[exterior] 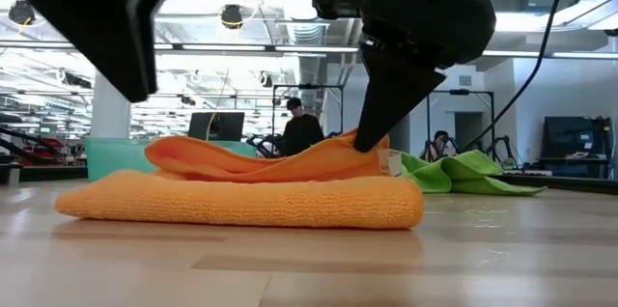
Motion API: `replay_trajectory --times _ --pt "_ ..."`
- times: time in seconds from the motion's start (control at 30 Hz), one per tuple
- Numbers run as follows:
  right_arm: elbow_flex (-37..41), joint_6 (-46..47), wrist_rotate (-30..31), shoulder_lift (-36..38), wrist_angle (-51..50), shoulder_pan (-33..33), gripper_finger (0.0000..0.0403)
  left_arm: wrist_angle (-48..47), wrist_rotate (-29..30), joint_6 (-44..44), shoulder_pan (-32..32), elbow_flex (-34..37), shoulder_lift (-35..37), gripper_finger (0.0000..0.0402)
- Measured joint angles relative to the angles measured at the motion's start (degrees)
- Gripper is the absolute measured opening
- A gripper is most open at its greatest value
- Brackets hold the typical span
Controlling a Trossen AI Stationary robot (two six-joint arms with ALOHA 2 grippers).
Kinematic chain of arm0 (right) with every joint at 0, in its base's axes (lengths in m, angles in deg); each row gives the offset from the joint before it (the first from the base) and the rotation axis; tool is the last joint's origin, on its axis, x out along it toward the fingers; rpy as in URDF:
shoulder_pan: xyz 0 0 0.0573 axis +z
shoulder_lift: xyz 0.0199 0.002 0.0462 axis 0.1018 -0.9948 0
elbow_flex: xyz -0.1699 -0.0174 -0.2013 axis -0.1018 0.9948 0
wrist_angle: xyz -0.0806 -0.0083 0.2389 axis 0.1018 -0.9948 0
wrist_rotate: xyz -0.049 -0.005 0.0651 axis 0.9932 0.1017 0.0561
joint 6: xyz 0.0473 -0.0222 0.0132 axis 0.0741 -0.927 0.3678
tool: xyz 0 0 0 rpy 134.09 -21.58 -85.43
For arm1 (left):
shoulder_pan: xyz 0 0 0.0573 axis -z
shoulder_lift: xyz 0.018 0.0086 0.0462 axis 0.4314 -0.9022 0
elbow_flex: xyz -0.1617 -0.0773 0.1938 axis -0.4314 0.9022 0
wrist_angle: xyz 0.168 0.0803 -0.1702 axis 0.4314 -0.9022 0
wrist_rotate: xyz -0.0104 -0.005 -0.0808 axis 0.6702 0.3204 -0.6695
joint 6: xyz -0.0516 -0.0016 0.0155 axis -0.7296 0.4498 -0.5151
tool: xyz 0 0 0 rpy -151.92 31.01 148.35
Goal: Roll microfiber towels into tight, uniform cylinder then place into a basket
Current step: Roll the yellow towel
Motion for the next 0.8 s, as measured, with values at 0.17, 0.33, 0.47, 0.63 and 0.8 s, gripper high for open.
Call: replay_trajectory --times 0.17,0.33,0.47,0.63,0.8 --pt "0.0 -0.1 0.3 0.0 -0.3 -1.3 0.0117 2.6 4.2 -1.2 2.4 1.1 0.0 0.0139" --pt "-0.1 -0.2 -0.2 0.7 -4.4 -3.0 0.0149 7.5 7.0 -1.0 3.1 4.1 -0.1 0.0139" --pt "-0.1 -3.2 0.1 2.0 -6.2 -3.4 0.0161 12.7 8.8 0.4 2.3 7.8 -0.1 0.0139" --pt "-0.2 -4.7 0.3 4.0 -8.8 -3.0 0.0163 13.4 12.1 -0.1 0.1 10.4 -0.1 0.0139" --pt "0.0 -5.8 2.2 7.8 -14.4 -1.6 0.0157 12.8 10.7 0.8 -1.1 10.5 0.0 0.0139"
